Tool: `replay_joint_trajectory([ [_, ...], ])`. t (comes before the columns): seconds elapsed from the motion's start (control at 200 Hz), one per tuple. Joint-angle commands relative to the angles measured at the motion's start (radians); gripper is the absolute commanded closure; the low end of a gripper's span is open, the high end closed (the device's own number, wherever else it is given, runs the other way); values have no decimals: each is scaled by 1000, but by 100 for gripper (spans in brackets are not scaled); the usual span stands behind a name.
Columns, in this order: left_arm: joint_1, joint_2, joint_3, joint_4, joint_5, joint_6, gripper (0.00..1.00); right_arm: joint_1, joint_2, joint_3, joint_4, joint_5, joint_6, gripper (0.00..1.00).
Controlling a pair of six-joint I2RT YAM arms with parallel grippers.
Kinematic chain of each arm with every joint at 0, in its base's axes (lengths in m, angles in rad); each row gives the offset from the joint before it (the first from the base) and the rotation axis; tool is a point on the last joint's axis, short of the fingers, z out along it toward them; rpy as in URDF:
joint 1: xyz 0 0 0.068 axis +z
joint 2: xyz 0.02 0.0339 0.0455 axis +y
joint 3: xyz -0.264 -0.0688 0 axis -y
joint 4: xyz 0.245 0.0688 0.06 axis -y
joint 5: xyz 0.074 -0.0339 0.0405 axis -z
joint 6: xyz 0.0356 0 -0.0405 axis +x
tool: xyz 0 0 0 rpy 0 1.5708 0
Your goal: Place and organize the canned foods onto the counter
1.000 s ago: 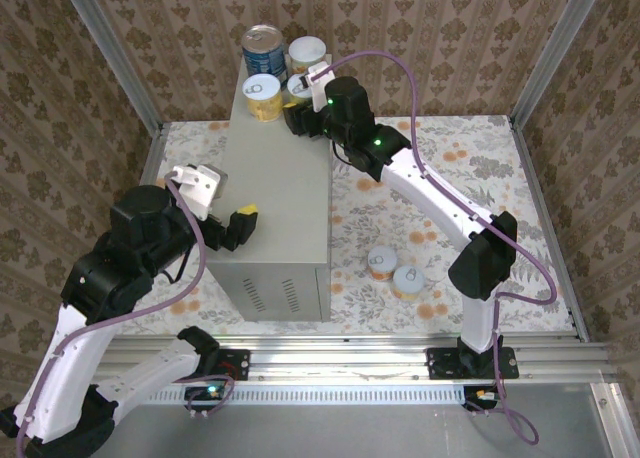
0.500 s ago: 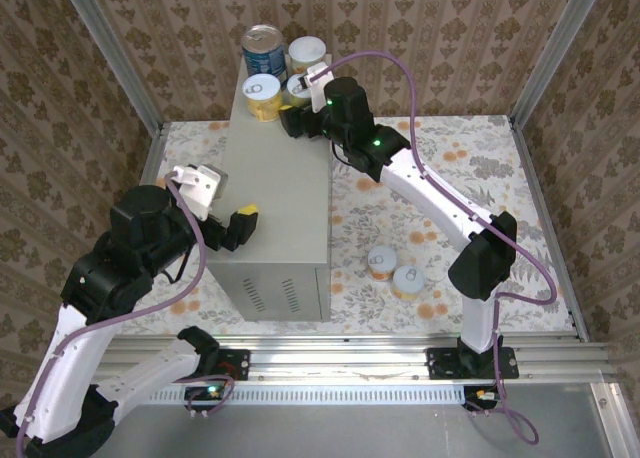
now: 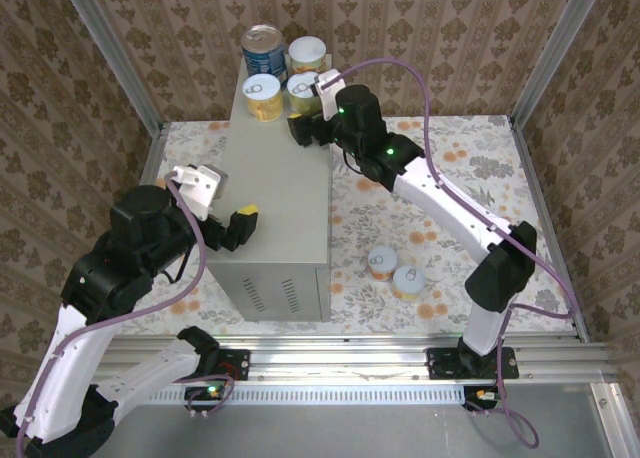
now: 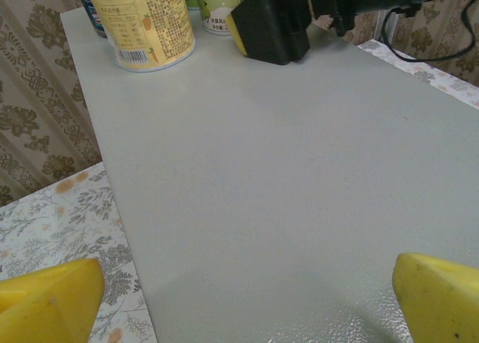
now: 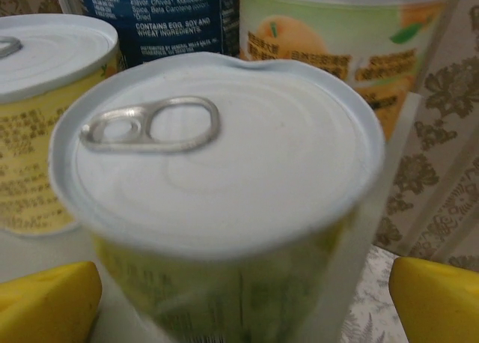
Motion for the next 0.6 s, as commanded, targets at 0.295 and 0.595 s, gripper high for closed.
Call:
replay_joint_trajectory([
  [0.295, 10, -1, 41, -26, 30, -16, 0, 0, -360, -306, -103, 98, 25, 0],
  [0.595, 10, 18, 60, -33, 68, -33, 0, -5, -581, -483, -244, 156, 64, 0],
])
